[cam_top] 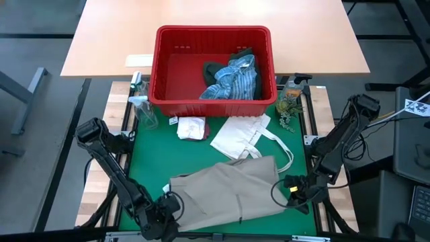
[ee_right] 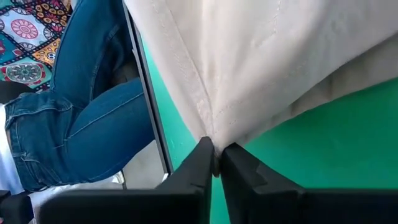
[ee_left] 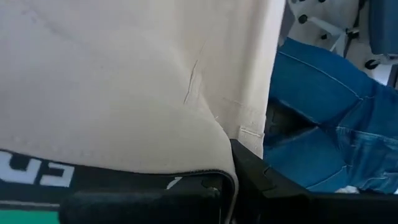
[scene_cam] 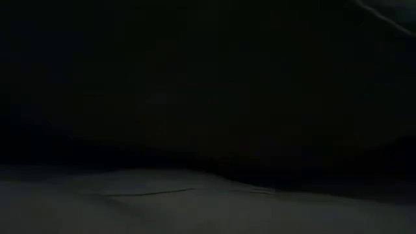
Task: Fold Laundry from Bin
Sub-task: Fold the gray shorts
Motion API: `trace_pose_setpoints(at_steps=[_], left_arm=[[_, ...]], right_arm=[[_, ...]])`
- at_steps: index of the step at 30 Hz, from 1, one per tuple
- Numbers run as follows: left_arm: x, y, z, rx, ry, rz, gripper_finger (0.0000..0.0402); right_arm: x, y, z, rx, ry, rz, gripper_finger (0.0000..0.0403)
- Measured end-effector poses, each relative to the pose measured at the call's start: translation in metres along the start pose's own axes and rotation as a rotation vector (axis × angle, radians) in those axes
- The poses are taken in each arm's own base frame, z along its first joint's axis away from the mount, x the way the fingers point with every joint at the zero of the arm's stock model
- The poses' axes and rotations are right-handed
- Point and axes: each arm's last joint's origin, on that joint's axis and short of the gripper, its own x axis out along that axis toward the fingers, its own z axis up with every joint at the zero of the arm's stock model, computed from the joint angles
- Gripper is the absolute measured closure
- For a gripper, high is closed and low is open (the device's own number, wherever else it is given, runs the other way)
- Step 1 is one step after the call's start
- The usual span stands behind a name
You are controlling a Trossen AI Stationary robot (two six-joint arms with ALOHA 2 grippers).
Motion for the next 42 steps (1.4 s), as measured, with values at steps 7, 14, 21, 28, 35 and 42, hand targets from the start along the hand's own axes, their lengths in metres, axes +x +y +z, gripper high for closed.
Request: trace_pose_setpoints(at_steps=[7,14,21,28,35,42], left_arm=[[0.000,0.005,-0.001,-0.124,0.027,0.049,0.0386],[-0.001,0.010,-0.002,-0.213,0.057,0.103,0.0317],[-0.002,0.011,-0.009,-0.214,0.223,0.135,0.0270],[-0.006,0.011,-0.023,-0.184,0.242,0.133,0.0276],[-0.014,0.002,-0.033,-0.245,0.211,0.046,0.0286],[-0.031,-0.009,-0.023,-0.312,0.067,-0.093,0.0291]], right_arm=[[0.000,-0.001,0.000,-0.006,-0.004,-0.009,0.0302],[0.000,-0.001,0.000,-0.007,-0.006,-0.011,0.0246],[0.000,-0.001,0.000,-0.007,-0.007,-0.010,0.0241],[0.000,-0.001,-0.001,-0.008,0.015,-0.006,0.0240],[-0.007,0.005,0.000,-0.012,0.049,0.037,0.0240],[-0.028,0.029,0.014,-0.143,-0.122,0.132,0.0240]])
